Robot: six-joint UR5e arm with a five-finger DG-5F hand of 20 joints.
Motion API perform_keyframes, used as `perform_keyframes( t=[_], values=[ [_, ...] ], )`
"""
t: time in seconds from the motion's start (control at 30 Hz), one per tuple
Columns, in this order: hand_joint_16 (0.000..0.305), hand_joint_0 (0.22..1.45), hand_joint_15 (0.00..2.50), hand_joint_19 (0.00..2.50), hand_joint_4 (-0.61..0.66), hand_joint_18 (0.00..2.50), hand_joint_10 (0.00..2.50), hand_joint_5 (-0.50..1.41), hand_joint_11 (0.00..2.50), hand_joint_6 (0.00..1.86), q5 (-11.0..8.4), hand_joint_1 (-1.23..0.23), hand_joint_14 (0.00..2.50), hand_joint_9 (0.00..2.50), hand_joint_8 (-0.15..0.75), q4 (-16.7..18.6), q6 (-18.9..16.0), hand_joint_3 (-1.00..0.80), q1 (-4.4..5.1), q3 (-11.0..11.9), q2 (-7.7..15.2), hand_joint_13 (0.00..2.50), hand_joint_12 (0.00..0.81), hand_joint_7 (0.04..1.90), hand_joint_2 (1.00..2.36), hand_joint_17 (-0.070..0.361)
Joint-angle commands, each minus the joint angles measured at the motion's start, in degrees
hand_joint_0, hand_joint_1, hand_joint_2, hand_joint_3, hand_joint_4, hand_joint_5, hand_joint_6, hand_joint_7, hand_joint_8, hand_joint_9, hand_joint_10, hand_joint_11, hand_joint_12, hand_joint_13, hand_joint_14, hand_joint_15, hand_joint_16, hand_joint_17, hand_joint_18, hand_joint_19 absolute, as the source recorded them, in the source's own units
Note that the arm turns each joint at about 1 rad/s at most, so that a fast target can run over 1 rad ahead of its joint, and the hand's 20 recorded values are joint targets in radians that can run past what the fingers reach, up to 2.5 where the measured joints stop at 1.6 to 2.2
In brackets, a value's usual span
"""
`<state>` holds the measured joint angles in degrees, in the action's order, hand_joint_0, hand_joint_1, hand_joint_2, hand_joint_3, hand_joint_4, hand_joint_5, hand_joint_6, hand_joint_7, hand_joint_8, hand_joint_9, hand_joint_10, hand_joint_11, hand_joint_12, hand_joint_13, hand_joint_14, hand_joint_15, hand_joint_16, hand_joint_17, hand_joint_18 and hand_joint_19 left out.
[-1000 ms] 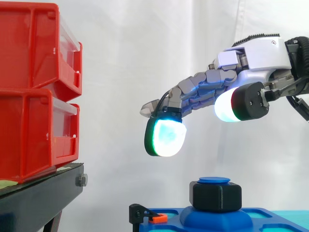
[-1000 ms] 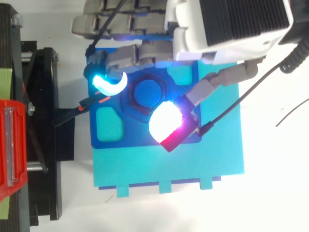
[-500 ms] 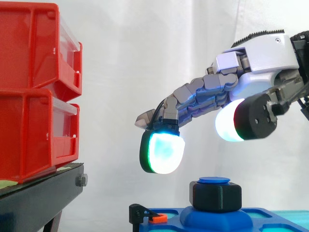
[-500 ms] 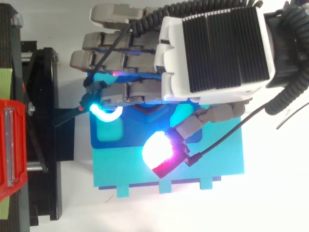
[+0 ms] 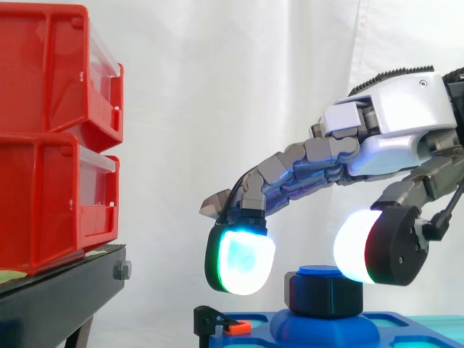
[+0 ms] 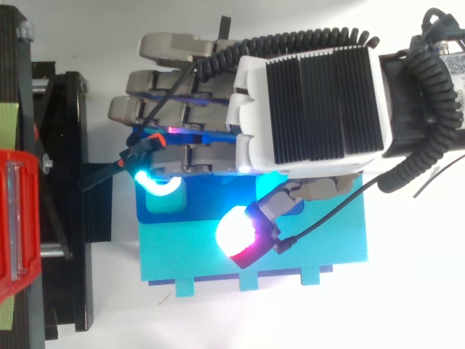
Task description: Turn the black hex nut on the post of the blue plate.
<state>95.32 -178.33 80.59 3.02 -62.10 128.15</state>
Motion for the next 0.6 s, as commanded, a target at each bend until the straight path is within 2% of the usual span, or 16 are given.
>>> perform_keyframes(
  t=[0.0,0.33,0.57],
  values=[
    [0.062,0.43,0.0,0.07,0.13,0.0,0.0,-0.24,0.0,0.5,-0.04,-0.65,0.0,0.14,0.221,0.09,0.09,-0.5,0.06,-0.04,0.0,0.07,0.363,0.89,1.0,0.14],
    [0.061,0.44,0.02,0.08,0.07,0.0,0.0,-0.28,0.0,0.5,-0.04,-0.78,0.0,0.0,0.187,0.18,0.44,-0.5,-0.3,-0.04,0.0,0.04,0.35,0.82,1.0,0.136],
    [0.062,0.42,0.02,0.08,0.07,0.0,0.0,-0.28,0.0,0.5,-0.4,-0.79,0.0,0.0,0.194,0.35,1.23,-0.5,-0.56,-0.04,0.0,0.04,0.359,0.81,1.0,0.14]
  ],
)
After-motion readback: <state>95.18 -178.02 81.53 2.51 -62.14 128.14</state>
